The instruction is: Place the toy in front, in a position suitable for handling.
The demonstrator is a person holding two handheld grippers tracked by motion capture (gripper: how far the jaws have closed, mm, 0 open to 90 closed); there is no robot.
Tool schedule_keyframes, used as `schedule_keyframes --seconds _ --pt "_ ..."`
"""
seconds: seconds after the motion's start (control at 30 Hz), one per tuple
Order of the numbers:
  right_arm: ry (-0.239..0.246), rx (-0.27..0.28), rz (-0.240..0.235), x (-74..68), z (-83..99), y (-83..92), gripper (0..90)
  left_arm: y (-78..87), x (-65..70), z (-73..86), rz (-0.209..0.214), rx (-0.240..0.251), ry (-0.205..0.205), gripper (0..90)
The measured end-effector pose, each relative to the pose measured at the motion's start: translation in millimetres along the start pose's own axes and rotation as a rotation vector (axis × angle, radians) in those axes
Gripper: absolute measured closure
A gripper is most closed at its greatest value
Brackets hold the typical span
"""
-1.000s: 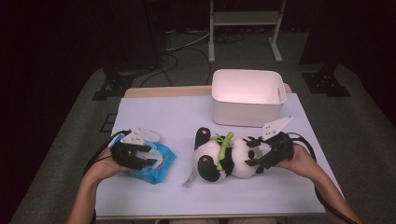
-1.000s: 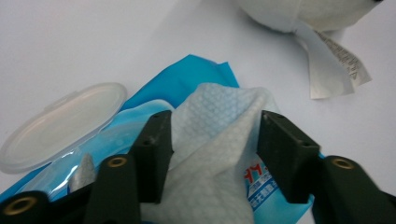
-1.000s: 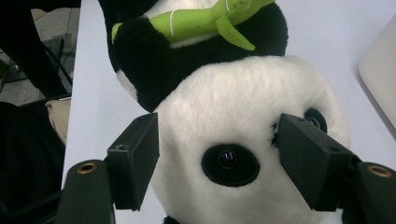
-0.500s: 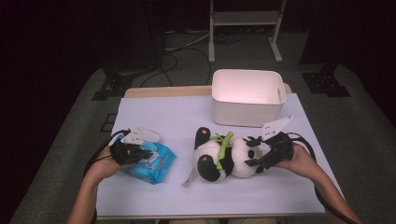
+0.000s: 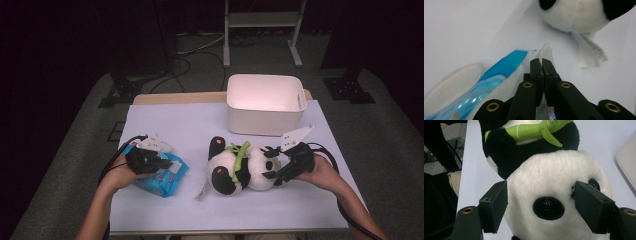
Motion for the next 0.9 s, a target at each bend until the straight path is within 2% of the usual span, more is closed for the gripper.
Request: schedule_keyframes --seconds 0.17,0.23,0.3,0.37,0.47,0.67,0.9 --pt "0.002 -0.009 0.002 0.3 -2.1 2.5 29.9 -5.4 6.1 -19.9 0.012 0.005 -0.027 89.1" --pt "-0.007 0.01 0.012 3.2 -3.8 7.5 31.7 -7.5 8.7 -27.8 0.03 0.02 -0.03 89.2" --pt "-0.023 0.01 0.052 9.3 -2.5 12.1 32.0 -9.2 11.4 -36.3 0.041 0.025 -0.043 89.1" --pt "-0.035 -0.02 0.072 15.7 2.0 13.4 32.6 -10.7 13.2 -45.5 0.052 0.035 -0.049 89.1" --pt "-0.039 -0.07 0.053 17.6 10.1 7.3 33.1 -13.9 18.0 -59.7 0.067 0.035 -0.077 89.1" --pt "-0.044 -0.036 0.034 13.3 16.3 6.9 33.0 -22.1 30.4 -89.0 0.114 0.043 -0.136 89.1" --pt "-0.045 -0.028 0.027 8.5 20.0 7.0 33.1 -33.8 51.4 -126.3 0.173 0.077 -0.196 89.1"
Point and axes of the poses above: each handheld gripper's, and its own axes: y roughly backward along the jaws, z roughly out of its underside, x roughly to its right, the point moved 3 cm from there along -y, roughly forward along the jaws, and after that the axes turned 9 degrees about x, right-handed, at the moved point
